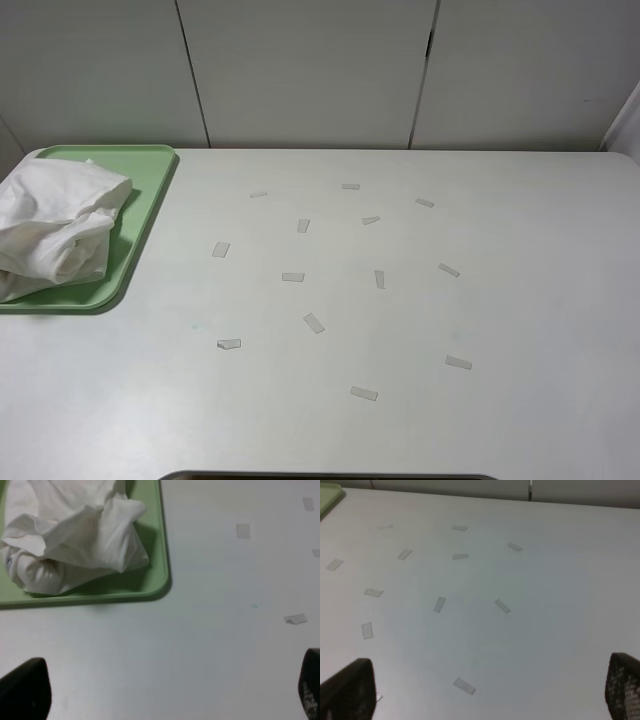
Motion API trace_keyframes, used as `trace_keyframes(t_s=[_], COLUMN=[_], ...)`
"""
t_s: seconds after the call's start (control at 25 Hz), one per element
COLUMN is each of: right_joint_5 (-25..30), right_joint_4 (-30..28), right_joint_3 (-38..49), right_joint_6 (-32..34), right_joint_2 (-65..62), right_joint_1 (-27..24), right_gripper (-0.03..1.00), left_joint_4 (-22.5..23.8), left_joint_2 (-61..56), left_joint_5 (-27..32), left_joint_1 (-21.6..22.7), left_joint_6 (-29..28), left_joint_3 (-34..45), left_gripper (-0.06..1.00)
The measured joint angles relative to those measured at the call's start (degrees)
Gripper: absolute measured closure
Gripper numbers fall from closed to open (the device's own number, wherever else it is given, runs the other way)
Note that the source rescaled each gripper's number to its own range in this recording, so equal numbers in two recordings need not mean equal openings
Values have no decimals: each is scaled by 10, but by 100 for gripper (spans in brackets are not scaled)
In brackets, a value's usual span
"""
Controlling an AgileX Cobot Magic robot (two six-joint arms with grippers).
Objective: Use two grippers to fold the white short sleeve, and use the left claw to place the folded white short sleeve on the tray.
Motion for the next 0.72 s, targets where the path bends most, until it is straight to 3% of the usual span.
trace_keyframes(t_s=[0.72], right_joint_5=[0], right_joint_4=[1], right_joint_3=[0], right_joint_6=[0], right_joint_2=[0], right_joint_1=[0], right_gripper=[-3], left_joint_4=[0], left_joint_2=[-2], left_joint_5=[-2], left_joint_1=[0], left_joint_6=[-2], left_joint_3=[0], left_gripper=[-6])
